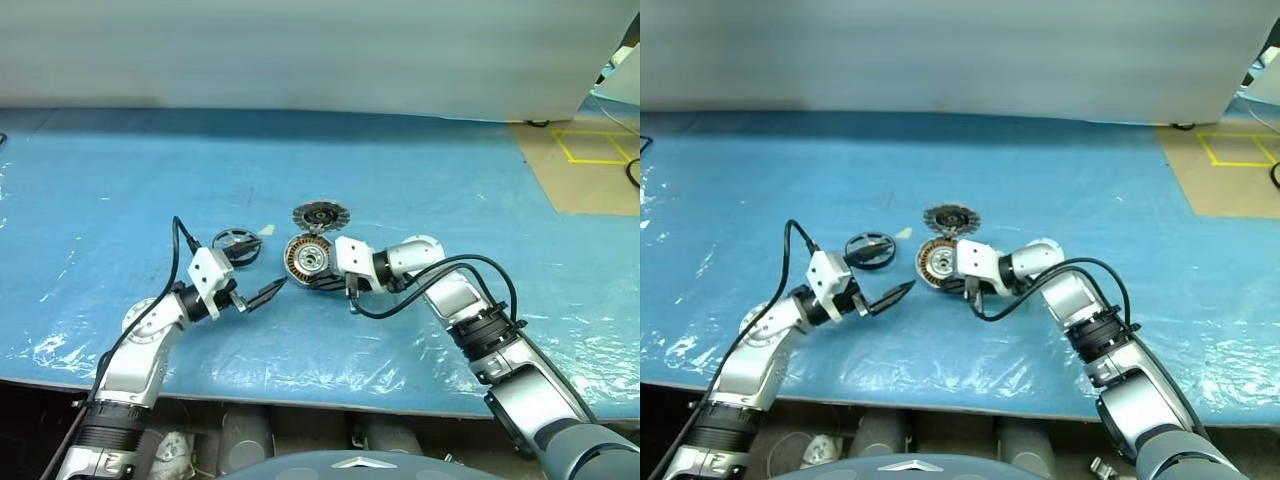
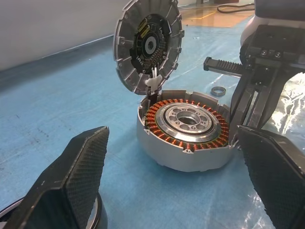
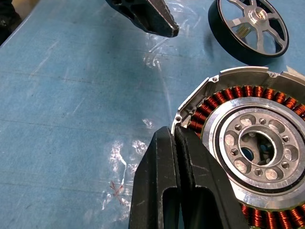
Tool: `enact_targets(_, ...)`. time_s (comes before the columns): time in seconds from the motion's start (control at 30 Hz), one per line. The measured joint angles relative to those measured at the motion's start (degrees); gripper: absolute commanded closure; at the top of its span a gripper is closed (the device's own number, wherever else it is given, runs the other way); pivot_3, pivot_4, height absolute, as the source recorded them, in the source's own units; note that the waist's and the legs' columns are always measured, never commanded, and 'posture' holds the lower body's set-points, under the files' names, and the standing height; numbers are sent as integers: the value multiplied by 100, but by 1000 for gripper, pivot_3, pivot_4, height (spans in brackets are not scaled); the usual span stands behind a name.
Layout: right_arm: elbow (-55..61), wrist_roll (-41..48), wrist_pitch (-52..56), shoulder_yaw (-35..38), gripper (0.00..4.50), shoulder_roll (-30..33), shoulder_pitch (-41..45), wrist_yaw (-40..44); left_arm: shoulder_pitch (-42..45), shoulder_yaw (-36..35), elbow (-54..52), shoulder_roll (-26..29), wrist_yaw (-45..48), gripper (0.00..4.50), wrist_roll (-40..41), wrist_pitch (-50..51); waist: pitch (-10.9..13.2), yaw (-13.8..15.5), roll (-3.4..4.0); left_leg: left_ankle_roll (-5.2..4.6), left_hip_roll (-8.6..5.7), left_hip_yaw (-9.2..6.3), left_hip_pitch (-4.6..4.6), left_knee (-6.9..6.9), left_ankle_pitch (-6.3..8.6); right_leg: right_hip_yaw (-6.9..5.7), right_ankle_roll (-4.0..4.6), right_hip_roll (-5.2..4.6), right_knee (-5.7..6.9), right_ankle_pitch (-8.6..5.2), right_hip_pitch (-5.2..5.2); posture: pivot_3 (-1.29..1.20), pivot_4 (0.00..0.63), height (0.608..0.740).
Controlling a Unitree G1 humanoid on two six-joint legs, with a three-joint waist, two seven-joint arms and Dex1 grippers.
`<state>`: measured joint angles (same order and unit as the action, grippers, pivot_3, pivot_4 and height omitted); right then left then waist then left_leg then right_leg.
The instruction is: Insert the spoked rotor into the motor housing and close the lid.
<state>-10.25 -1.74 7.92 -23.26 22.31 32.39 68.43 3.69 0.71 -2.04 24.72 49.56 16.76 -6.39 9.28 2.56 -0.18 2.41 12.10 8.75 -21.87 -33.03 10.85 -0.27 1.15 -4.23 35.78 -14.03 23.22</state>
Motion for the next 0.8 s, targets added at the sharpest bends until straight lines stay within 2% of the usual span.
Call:
enact_targets(0.4,10,-2,36,5,4477,-148,7,-352,-195,-35,-270,240,145,0,129,118,-1,-16,-1,2,0,5,9,0,0,8,0,1,-1,0,-3,0,150,740)
enact_targets(0.5,11,101,121,5,3826,-161,2,-314,-212,-35,-321,241,144,0,131,155,-1,-16,-1,2,-1,5,9,0,1,8,0,1,-1,0,-3,0,150,740)
enact_targets(0.63,32,351,272,63,2502,-226,-6,-312,-270,-35,-339,243,143,0,132,197,0,-8,-1,1,-2,6,6,0,0,8,0,1,-2,0,-3,0,150,740)
enact_targets(0.8,444,883,499,411,2502,-203,-48,-231,-284,-36,-340,244,144,0,133,206,0,-1,-1,1,-1,5,6,0,0,7,0,1,-3,0,-3,0,150,740)
